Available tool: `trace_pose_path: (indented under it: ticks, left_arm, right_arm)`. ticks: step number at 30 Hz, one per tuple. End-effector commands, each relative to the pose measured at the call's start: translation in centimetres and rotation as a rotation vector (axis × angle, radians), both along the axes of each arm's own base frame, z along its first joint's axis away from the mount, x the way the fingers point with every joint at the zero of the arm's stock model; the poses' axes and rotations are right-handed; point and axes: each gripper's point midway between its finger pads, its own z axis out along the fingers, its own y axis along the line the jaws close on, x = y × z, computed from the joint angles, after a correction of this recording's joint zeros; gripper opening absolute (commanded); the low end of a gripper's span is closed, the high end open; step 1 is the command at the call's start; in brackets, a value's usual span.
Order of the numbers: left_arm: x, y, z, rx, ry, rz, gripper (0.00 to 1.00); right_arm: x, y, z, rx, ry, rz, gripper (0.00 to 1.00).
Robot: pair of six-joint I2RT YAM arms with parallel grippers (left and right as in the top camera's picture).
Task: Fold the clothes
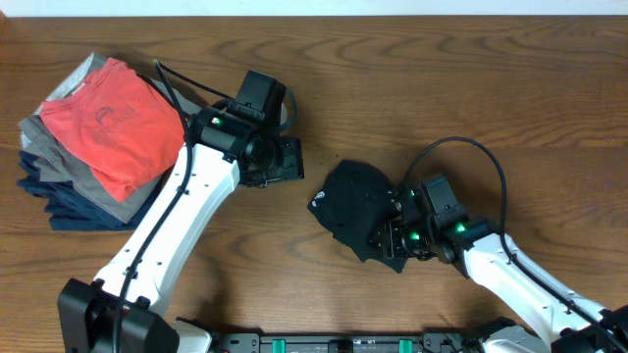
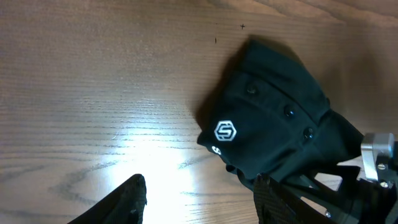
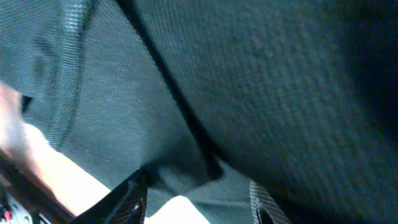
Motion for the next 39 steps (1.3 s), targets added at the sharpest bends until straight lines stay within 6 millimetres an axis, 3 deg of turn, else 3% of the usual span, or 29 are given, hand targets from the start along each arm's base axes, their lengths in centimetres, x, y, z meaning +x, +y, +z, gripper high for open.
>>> trace_pose_path:
  ticks: [1,6,10,15,18,22,25,30,35,39]
  left_arm:
    - [-0.1,0.3,-0.4,0.014,0.01,0.002,0.57]
    - [-0.1,0.3,-0.4,0.014,0.009,0.002,0.57]
    - [-0.1,0.3,-0.4,0.014,0.009,0.002,0.57]
    - [-0.1,0.3,-0.4,0.014,0.009,0.002,0.57]
    - [-0.1,0.3,-0.4,0.014,0.009,0.002,0.57]
    - [-0.1,0.3,-0.4,0.014,0.01,0.002,0.57]
    - [-0.2,0.3,-0.5,0.016,0.014,0.002,0.57]
    - [-0.2,0.3,-0.5,0.017,0.016,0.002,0.57]
    - [-0.2,0.3,-0.5,0.016,0.016,0.002,0.57]
    - [-0.2,0.3,-0.5,0.016,0.016,0.003,0.57]
  right_arm:
    - [-0.6,1.2,0.3,0.069,0.009,0.037,0.5]
    - [-1.0,1.7,0.6,0.101,0.023,0.052,0.48]
    - [-1.0,2.0,0.8,0.123,0.024,0.062,0.34]
    - [-0.2,3.0,1.8,0.18,-0.025,0.083,0.29]
    - [0.3,3.2,2.2,0.192,-0.055,0.084,0.01]
    - [0.7,2.9,2.4,0.187,-0.067,0.085,0.01]
    - [1.7,2.4,4.1,0.196,-0.077,0.086,0.01]
    - [3.2,-0.1,7.2,0.099,-0.062,0.062,0.01]
    - [2.0,-5.7,5.0,-0.23,0.035,-0.053,0.01]
    - [0.2,-8.5,3.2,-0.377,0.105,-0.077,0.01]
